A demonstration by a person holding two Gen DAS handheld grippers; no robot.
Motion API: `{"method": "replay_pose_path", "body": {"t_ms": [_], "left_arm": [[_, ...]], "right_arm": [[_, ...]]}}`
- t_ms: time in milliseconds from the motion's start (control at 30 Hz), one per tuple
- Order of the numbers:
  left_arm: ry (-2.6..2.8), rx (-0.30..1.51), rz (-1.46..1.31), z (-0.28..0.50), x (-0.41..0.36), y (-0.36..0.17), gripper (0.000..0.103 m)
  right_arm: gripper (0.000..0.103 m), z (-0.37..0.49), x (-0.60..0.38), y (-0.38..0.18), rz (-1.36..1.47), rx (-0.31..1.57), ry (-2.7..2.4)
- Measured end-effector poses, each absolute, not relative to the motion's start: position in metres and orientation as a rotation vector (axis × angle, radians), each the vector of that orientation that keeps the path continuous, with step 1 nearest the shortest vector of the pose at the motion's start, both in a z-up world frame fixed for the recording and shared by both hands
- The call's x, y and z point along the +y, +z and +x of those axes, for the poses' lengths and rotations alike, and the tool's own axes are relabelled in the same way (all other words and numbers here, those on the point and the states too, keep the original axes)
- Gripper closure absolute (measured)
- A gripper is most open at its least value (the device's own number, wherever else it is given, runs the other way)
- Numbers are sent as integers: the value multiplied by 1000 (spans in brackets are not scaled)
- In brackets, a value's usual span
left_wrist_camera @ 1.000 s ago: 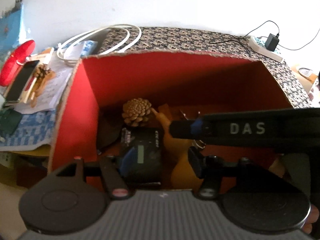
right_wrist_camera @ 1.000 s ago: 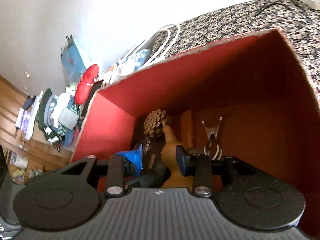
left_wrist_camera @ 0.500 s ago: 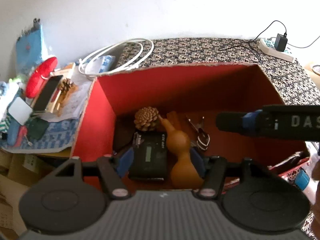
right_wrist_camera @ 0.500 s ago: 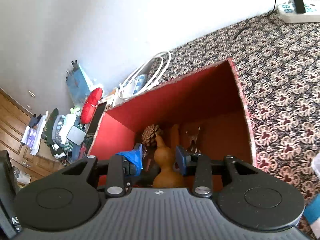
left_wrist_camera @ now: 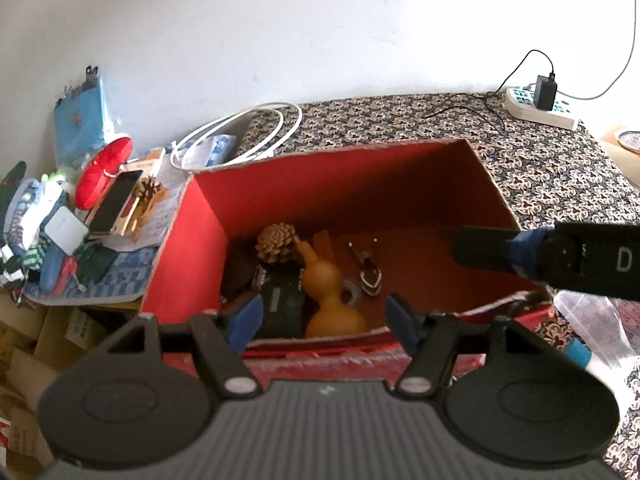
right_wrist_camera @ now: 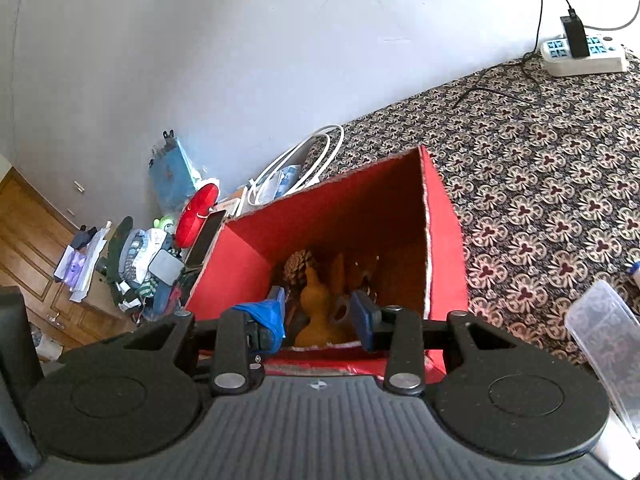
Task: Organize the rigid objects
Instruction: 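Withdraw the right gripper from the box toward the white bottle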
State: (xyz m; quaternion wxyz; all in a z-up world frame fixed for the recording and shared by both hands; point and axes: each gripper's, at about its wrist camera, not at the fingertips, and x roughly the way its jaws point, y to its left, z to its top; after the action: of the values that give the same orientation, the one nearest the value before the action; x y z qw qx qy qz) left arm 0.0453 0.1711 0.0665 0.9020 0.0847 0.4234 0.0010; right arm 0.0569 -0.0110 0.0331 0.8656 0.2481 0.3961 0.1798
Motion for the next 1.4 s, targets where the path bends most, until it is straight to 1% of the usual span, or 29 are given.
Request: {"method": "replay_pose_path", "body": {"t_ms": [700, 1400], "left_arm": [[41, 925, 185, 3, 114, 53, 34], [-16, 1017, 244, -5, 55, 25, 32]], "right_arm": [[82, 19, -63, 27, 509, 865, 423], [82, 0, -118, -3, 546, 940, 388]]}}
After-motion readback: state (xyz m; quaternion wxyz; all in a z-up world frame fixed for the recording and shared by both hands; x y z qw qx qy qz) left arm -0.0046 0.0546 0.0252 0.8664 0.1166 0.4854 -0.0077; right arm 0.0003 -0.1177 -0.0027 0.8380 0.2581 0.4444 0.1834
